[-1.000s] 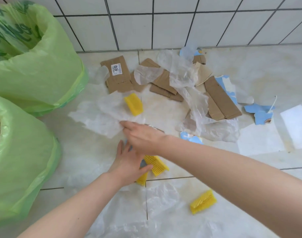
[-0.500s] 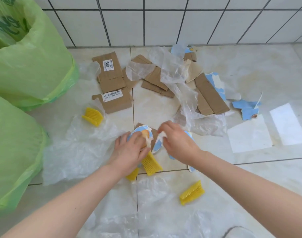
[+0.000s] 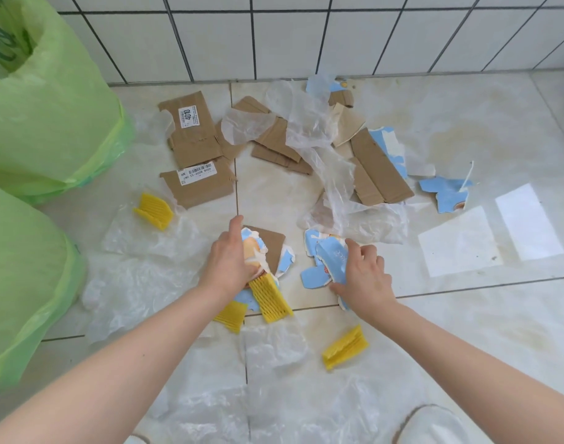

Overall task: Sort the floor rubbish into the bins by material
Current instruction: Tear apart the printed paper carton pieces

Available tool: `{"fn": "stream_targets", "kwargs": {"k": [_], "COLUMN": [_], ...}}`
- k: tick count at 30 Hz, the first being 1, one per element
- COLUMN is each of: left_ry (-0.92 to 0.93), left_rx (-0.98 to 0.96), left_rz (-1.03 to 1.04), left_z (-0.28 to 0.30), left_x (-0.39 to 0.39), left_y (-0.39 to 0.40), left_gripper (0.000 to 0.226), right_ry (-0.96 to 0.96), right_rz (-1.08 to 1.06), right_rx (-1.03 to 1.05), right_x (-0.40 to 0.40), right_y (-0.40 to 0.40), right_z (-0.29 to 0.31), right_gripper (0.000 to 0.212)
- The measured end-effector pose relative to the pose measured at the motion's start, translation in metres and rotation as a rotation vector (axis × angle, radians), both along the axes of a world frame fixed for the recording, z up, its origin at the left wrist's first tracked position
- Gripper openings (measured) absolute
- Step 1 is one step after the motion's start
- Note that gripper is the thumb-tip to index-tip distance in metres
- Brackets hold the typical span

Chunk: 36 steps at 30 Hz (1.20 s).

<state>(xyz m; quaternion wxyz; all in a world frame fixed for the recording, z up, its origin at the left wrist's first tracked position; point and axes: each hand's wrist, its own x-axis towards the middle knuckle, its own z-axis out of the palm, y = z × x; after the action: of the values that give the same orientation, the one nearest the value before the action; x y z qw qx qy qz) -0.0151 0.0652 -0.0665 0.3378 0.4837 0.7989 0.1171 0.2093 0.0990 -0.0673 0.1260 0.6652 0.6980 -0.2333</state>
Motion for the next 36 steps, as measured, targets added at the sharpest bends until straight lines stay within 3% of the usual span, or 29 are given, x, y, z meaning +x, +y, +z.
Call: {"fn": "stream_targets", "kwargs": {"k": [5, 11, 15, 18, 22, 25, 31, 36], "left_ry": [-0.048, -0.049, -0.16, -0.175, -0.046, 0.14, 0.268, 0.215], "left_rx": [-0.104, -0.108, -0.001, 0.031, -0.047, -0.144, -0.045, -0.026], "left_rz": [0.102, 0.136, 0.139, -0.006, -0.32, -0.603, -0.647, -0.499], "left_z": [0.008, 0.016, 0.03, 0.039, 0.033, 0.015, 0.001, 0.006], "left_x": [-0.015, -0.04, -0.046, -0.046, -0.033, -0.026, -0.026, -0.031], "left_y": [-0.01, -0.01, 0.01, 0.031, 0.047, 0.041, 0.01, -0.001], "left_gripper": [0.087, 0.065, 0.034, 0.021, 0.021, 0.043, 0.03, 0.02], "right_ry": [0.027, 0.083, 0.081, 0.043, 0.075, 0.127, 0.118, 0.044], "right_rz": [-0.071, -0.015, 0.245, 0.538, 0.706, 0.787, 0.858, 0.806], "right_rx": [-0.125, -0.111, 0.017, 0.071, 0.05, 0.11, 0.136, 0.117], "right_x": [0.009, 0.021, 0.017, 0.012, 0.003, 0.004, 0.016, 0.011], "right_y": [0.002, 0.005, 0.018, 0.03, 0.032, 0.015, -0.004, 0.006], "right_z": [-0.002, 0.009, 0.02, 0.019, 0.011, 0.0, -0.001, 0.009], "right_gripper": [0.068, 0.057, 0.058, 0.062, 0.059, 0.051, 0.046, 0.045]}}
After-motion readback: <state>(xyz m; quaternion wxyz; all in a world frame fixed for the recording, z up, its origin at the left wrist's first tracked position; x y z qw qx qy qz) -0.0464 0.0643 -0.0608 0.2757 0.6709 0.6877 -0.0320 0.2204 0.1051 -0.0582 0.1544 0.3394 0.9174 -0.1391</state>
